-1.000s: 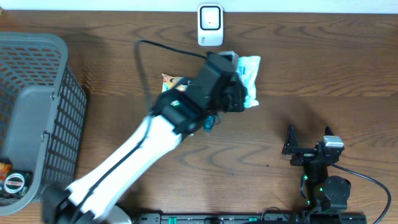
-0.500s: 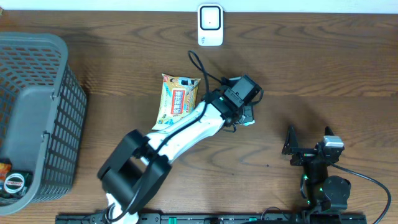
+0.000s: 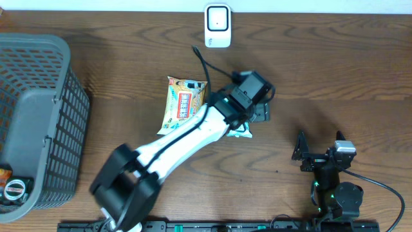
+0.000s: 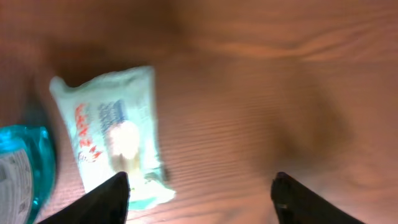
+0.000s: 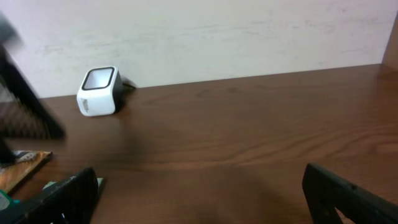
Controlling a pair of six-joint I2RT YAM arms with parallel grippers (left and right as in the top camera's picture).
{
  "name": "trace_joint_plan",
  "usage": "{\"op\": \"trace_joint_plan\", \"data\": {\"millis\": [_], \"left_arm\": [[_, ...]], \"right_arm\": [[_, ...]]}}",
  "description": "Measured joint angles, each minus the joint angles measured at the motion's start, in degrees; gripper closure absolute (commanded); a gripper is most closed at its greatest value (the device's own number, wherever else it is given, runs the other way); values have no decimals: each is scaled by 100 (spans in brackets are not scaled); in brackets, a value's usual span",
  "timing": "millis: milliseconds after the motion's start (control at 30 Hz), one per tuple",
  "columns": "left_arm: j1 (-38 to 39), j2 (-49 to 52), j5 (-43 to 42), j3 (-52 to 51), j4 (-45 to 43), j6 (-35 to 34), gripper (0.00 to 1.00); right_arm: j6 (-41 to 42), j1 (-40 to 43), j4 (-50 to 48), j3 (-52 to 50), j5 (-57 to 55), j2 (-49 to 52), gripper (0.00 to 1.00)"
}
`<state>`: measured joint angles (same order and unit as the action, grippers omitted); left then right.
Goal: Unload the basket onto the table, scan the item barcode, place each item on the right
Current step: 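Place the green wipes pack right of the bottle and release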
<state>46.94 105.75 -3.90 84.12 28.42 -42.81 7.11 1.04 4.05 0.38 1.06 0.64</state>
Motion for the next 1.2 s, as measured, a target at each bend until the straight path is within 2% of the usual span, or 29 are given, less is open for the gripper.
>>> {"op": "trace_joint_plan", "data": {"millis": [133, 233, 300, 467, 567, 733, 867, 900, 1000, 1067, 1200], "left_arm": [[4, -643, 31, 640, 262, 542, 17], [4, -1086, 310, 1237, 719, 990, 7], [-7, -1368, 754, 1615, 1169, 1287, 0], [-463, -2103, 2396, 1976, 2070, 1722, 2], [-1215, -2468, 3067, 1978, 2503, 1775, 2], [-3285, -2920, 3429, 1980, 3357, 1292, 2], [-4992, -2973, 3268, 1980, 3891, 616, 2], [-5217, -2946, 3224, 1971, 3936, 514, 2], [-6446, -2806, 2785, 1821, 4181, -28, 2], [-7086, -2605, 2520, 1617, 4323, -302, 2], [-7895, -2022, 2063, 1158, 4533, -675, 2]], "right_arm": [[0, 0, 0, 0, 2, 0, 1], [0, 0, -2, 0, 0, 0, 1], [0, 0, -2, 0, 2, 0, 1], [0, 0, -2, 0, 2, 0, 1], [0, 0, -4, 0, 2, 0, 1], [0, 0, -2, 0, 0, 0, 1], [0, 0, -2, 0, 0, 0, 1], [0, 0, -2, 0, 2, 0, 1], [0, 0, -2, 0, 0, 0, 1], [0, -2, -2, 0, 0, 0, 1], [0, -2, -2, 0, 0, 0, 1]]}}
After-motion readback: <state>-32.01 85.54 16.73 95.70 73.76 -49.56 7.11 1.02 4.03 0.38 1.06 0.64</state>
